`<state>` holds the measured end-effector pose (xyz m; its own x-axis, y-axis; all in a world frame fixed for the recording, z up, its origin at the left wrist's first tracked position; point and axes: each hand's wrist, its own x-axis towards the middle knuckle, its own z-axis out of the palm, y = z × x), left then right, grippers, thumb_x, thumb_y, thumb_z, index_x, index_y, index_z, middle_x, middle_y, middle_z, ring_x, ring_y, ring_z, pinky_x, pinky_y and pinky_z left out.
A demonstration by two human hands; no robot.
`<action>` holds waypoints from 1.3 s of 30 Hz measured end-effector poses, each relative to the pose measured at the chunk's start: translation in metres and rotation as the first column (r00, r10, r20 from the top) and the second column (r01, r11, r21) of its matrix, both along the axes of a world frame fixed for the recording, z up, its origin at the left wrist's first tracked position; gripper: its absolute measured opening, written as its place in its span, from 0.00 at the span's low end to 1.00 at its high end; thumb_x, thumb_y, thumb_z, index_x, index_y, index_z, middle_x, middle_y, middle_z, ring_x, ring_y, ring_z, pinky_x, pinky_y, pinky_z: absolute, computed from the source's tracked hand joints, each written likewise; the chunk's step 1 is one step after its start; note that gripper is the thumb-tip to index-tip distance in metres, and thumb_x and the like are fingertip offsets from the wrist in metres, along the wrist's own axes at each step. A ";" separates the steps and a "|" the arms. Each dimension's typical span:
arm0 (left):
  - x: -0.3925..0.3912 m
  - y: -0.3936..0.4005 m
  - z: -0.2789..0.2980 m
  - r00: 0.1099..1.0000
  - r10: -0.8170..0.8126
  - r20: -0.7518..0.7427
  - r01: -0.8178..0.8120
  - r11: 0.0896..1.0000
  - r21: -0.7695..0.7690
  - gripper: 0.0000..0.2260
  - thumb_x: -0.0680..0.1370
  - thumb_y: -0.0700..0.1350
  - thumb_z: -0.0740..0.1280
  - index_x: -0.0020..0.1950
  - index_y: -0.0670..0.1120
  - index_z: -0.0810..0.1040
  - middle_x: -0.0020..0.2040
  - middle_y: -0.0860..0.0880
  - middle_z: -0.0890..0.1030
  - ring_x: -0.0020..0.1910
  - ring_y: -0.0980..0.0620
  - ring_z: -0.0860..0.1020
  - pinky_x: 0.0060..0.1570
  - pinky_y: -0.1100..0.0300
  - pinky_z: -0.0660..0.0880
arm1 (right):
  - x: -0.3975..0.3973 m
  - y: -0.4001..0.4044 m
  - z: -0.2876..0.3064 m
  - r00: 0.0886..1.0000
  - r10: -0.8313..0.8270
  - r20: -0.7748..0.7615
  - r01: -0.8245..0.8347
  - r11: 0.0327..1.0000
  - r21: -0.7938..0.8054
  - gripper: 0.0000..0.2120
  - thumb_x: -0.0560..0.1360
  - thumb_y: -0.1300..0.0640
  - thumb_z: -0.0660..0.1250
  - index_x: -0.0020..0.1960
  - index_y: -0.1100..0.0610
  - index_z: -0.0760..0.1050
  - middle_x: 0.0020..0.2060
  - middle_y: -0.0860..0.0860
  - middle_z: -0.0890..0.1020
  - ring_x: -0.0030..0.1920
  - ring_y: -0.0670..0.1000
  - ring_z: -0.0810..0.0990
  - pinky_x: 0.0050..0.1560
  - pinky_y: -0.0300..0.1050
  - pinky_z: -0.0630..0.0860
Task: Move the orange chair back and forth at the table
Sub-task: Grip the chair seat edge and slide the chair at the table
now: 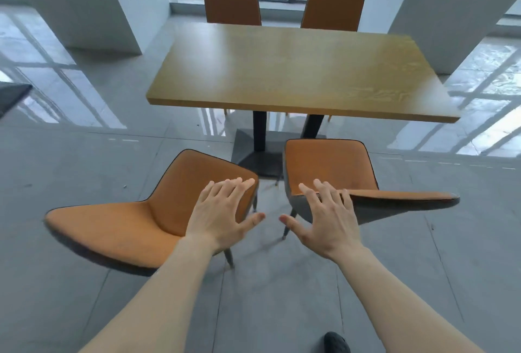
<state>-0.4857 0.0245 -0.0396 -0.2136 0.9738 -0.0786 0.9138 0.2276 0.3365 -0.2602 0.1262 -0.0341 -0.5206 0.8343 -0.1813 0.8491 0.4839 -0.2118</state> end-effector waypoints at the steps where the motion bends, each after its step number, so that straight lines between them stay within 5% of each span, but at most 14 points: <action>1: -0.027 -0.020 0.001 1.000 -0.009 -0.011 0.009 1.000 0.001 0.35 0.77 0.75 0.51 0.80 0.61 0.56 0.81 0.54 0.62 0.80 0.50 0.58 0.80 0.46 0.48 | -0.027 -0.021 0.000 1.000 -0.018 -0.003 0.018 1.000 -0.008 0.50 0.69 0.16 0.41 0.82 0.44 0.56 0.83 0.52 0.59 0.83 0.57 0.53 0.82 0.66 0.49; 7: -0.162 -0.133 0.016 0.999 -0.004 -0.043 0.002 0.999 -0.044 0.36 0.75 0.75 0.52 0.80 0.61 0.58 0.80 0.53 0.64 0.77 0.48 0.61 0.76 0.46 0.57 | -0.159 -0.143 0.001 0.998 -0.054 -0.033 0.051 0.995 -0.088 0.49 0.68 0.17 0.41 0.81 0.44 0.57 0.81 0.53 0.62 0.82 0.57 0.57 0.80 0.65 0.54; 16: -0.263 -0.187 -0.016 0.993 -0.111 -0.025 0.109 0.991 -0.084 0.40 0.72 0.79 0.51 0.79 0.61 0.58 0.79 0.54 0.65 0.77 0.48 0.63 0.77 0.44 0.54 | -0.256 -0.224 -0.017 0.995 -0.094 -0.010 0.091 0.976 -0.196 0.47 0.72 0.19 0.53 0.82 0.44 0.53 0.83 0.53 0.58 0.83 0.58 0.55 0.82 0.62 0.54; 21: -0.286 -0.193 -0.032 0.992 -0.126 -0.014 0.122 0.982 -0.141 0.42 0.70 0.81 0.52 0.78 0.61 0.64 0.77 0.54 0.69 0.76 0.49 0.64 0.76 0.46 0.58 | -0.285 -0.240 -0.025 0.993 -0.118 -0.032 0.101 0.941 -0.322 0.45 0.74 0.22 0.55 0.83 0.45 0.54 0.82 0.53 0.60 0.82 0.57 0.55 0.81 0.58 0.55; 29: -0.290 -0.187 -0.045 0.985 -0.154 -0.081 0.142 0.981 -0.134 0.40 0.71 0.81 0.49 0.74 0.59 0.70 0.72 0.56 0.73 0.71 0.51 0.67 0.72 0.48 0.60 | -0.287 -0.231 -0.049 0.996 -0.088 -0.006 0.085 0.975 -0.205 0.52 0.68 0.18 0.36 0.76 0.49 0.67 0.68 0.49 0.76 0.69 0.55 0.70 0.71 0.55 0.65; 39: -0.280 -0.152 -0.048 0.987 -0.138 -0.084 0.130 0.986 -0.103 0.41 0.70 0.81 0.46 0.71 0.58 0.72 0.66 0.57 0.76 0.65 0.51 0.69 0.69 0.50 0.62 | -0.281 -0.188 -0.045 0.998 -0.050 0.043 0.059 0.972 -0.227 0.48 0.68 0.20 0.40 0.76 0.48 0.66 0.68 0.48 0.75 0.69 0.55 0.69 0.71 0.56 0.65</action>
